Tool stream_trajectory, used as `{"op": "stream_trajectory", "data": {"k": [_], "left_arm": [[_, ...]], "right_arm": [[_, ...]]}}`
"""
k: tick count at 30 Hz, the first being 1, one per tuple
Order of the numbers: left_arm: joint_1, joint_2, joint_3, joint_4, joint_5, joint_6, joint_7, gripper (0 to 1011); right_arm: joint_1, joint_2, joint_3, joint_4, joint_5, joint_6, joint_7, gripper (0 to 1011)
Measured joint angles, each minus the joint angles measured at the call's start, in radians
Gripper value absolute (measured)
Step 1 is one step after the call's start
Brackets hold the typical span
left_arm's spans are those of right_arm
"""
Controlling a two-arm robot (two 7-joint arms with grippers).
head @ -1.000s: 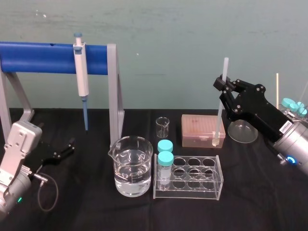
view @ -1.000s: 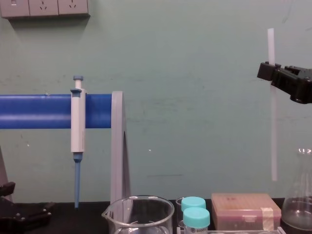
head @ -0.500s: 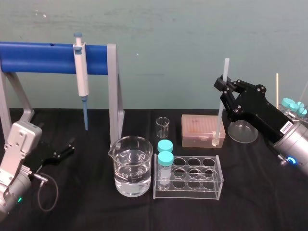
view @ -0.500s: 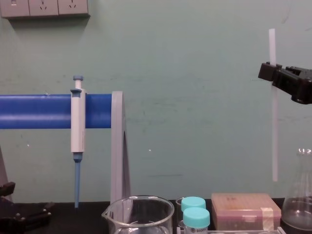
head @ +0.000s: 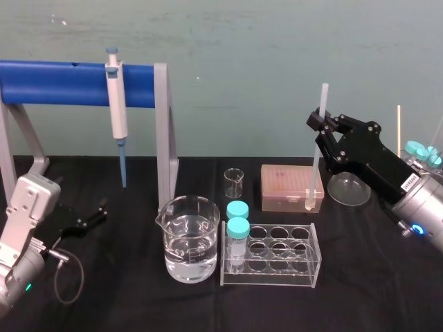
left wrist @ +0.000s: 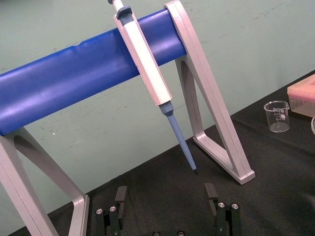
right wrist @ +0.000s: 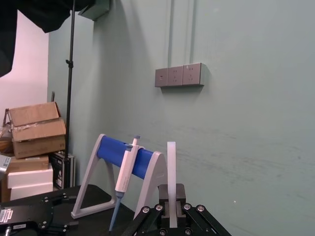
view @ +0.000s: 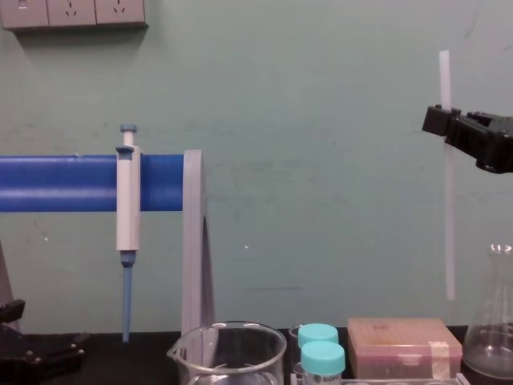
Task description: Pick up the stirring rod with one hand, then place it down.
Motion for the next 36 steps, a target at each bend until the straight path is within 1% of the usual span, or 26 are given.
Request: {"op": "stream_trajectory", "data": {"k": [17,36], "left_arm": [[0.0,0.0,0.0,0.0,0.0,0.0,0.0,1000],[0.0,0.0,0.0,0.0,0.0,0.0,0.0,1000]], "right_arm": [[0.018,-0.005,-0.008,0.018,-0.001,0.0,0.006,72],[0.011,-0.003,-0.006,0.016,0.003,0.0,0.006,72]]}}
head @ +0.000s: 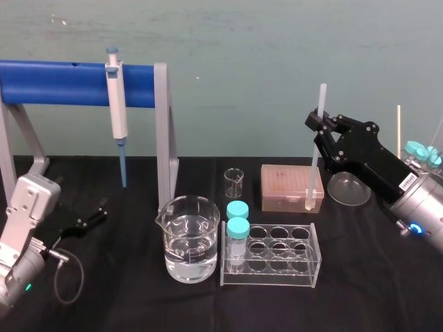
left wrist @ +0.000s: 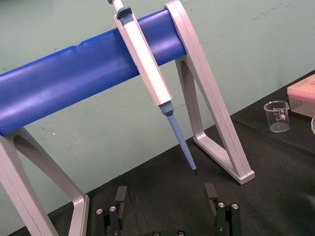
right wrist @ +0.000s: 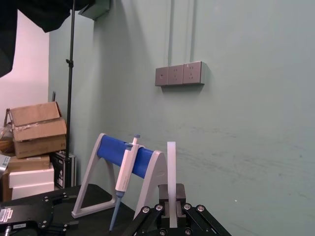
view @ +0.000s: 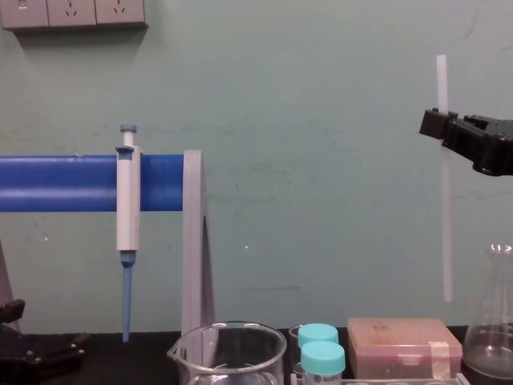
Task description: Pick up the stirring rod with one hand, then place it down.
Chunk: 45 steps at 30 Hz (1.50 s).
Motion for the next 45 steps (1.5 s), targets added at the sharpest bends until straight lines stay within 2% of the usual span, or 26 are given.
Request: {"op": "stream_trajectory", "data": {"k": [28,38,42,45], "left_arm": [[0.0,0.0,0.0,0.0,0.0,0.0,0.0,1000],[0.0,0.0,0.0,0.0,0.0,0.0,0.0,1000],[0.0,0.0,0.0,0.0,0.0,0.0,0.0,1000],[0.0,0.0,0.0,0.0,0.0,0.0,0.0,1000]], "right_arm": [[-0.012,0.004,0.003,-0.014,0.005,0.005,-0.004,72],[-0.018,0.02,-0.002,0.003,0.067,0.04,0.041,72],[-0.033,0.028,-0.009,0.019,0.074,0.027,0.055,72],[-0.047,0.03,-0.019,0.04,0.069,-0.006,0.069,72]]}}
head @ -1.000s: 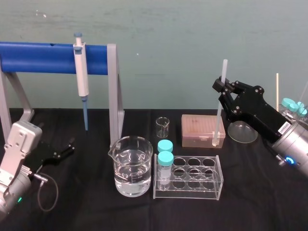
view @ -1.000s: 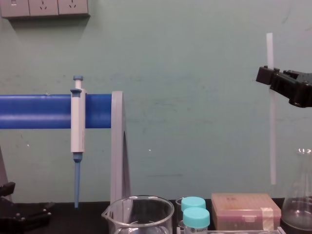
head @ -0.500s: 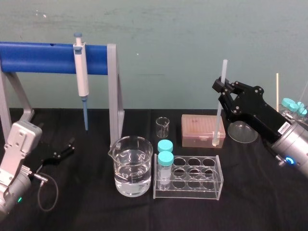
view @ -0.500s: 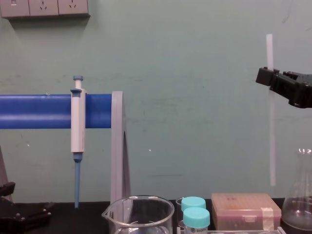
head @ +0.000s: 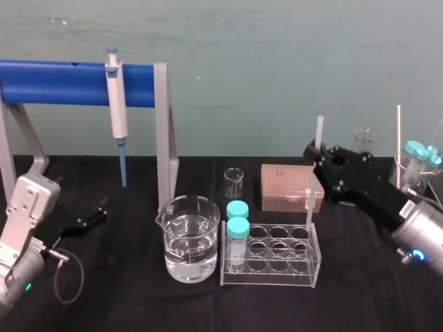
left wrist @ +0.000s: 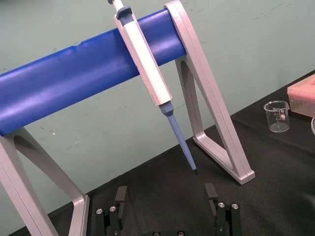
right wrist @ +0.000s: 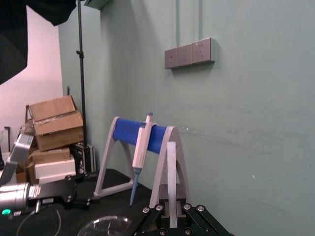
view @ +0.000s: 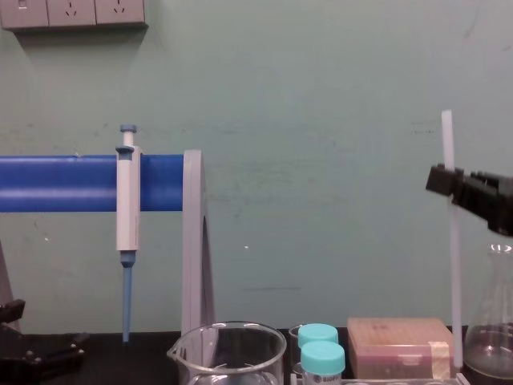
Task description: Pick up the stirring rod with one hand, then place it down.
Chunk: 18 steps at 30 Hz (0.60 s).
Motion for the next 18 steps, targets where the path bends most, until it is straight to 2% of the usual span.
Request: {"op": "stream_trajectory", "data": {"k": [9,18], "left_arm": [[0.0,0.0,0.0,0.0,0.0,0.0,0.0,1000],[0.0,0.0,0.0,0.0,0.0,0.0,0.0,1000]], "right_arm": [[-0.013,-0.016,-0.011,0.051,-0.005,-0.073,0.036,72],[-0.01,-0.035,-0.016,0.093,-0.008,-0.1,0.05,72]]}}
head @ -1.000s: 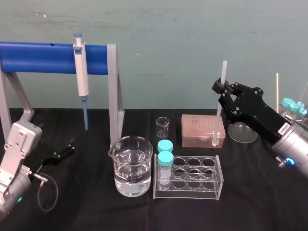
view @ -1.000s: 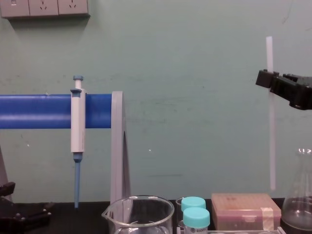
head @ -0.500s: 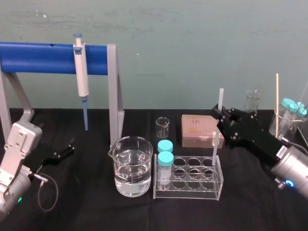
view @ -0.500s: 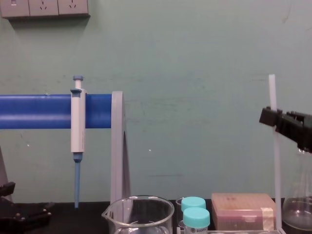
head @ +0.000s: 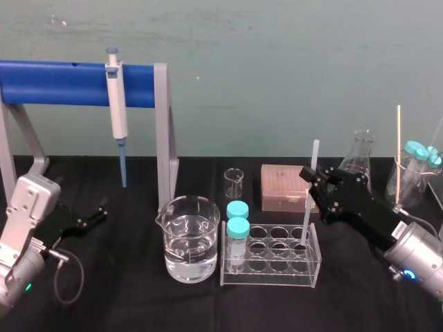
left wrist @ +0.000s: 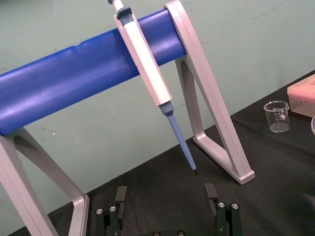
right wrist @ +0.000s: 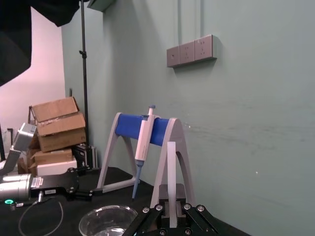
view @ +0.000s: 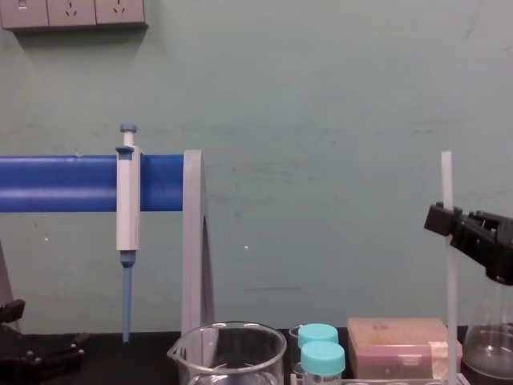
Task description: Pick up the stirring rod with one hand, then place it down.
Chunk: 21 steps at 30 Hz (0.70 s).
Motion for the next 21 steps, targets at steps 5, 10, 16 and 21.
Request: {"op": "stream_trajectory", "data": {"k": [5,10,16,21], "left_arm": [[0.0,0.0,0.0,0.0,0.0,0.0,0.0,1000],[0.0,0.0,0.0,0.0,0.0,0.0,0.0,1000],[0.0,0.0,0.0,0.0,0.0,0.0,0.0,1000],[0.0,0.0,0.0,0.0,0.0,0.0,0.0,1000]], "right_arm": [[0.003,-0.01,-0.004,0.021,-0.009,-0.001,-0.001,72],[0.005,-0.017,-0.007,0.037,-0.012,0.001,-0.004,72],[0.009,-0.028,-0.014,0.067,-0.027,0.005,-0.013,72],[0.013,-0.038,-0.021,0.105,-0.043,0.007,-0.022,72]]}}
